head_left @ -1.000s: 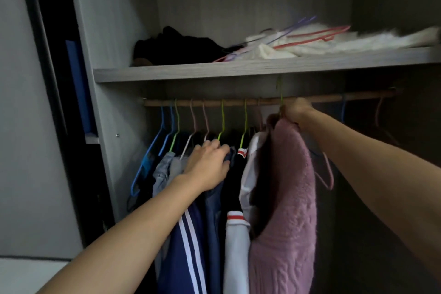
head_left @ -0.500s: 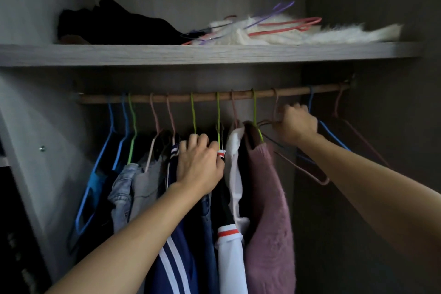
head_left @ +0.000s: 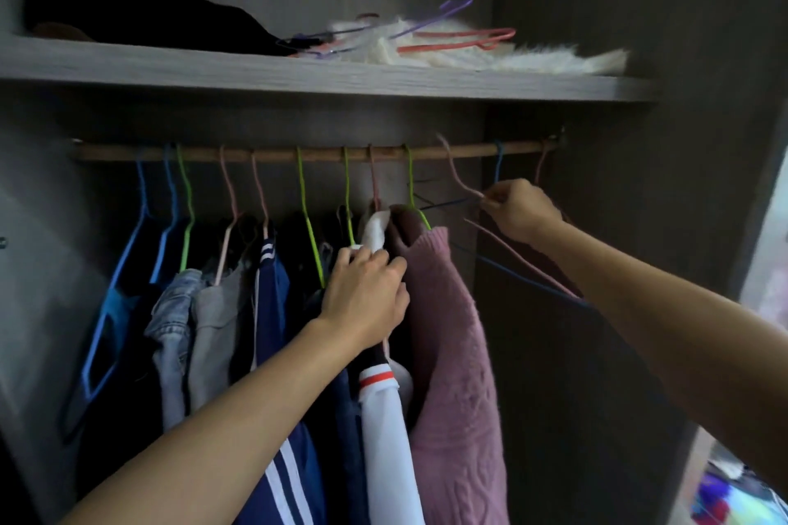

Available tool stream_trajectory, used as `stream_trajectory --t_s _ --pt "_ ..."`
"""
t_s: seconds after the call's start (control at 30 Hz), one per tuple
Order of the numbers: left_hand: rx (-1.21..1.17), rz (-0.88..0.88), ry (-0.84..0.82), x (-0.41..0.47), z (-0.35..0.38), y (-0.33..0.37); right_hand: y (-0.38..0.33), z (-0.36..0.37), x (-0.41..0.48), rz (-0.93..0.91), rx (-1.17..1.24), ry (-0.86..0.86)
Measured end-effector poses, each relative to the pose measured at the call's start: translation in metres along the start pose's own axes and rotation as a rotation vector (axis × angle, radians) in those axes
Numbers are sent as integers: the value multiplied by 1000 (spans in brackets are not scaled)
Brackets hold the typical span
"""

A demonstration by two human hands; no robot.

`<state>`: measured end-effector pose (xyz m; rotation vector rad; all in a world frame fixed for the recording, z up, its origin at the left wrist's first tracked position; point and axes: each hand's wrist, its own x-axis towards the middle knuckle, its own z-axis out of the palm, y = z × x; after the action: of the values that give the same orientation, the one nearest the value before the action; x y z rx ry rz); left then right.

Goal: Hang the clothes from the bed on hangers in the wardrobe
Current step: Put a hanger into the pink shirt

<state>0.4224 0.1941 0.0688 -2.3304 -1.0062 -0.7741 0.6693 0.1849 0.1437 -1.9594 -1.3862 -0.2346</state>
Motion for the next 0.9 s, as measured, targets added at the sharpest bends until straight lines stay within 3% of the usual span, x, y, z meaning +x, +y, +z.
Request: stream_trajectory --t_s 0.27,0.4,0.9 --pt "-205 49 -44 -18 -9 104 105 -74 -118 -29 -163 78" --pt "-356 78 -180 -55 6 197 179 -138 -185 7 -201 115" --pt "-566 491 -520 -76 48 535 460 -324 -412 645 -260 211"
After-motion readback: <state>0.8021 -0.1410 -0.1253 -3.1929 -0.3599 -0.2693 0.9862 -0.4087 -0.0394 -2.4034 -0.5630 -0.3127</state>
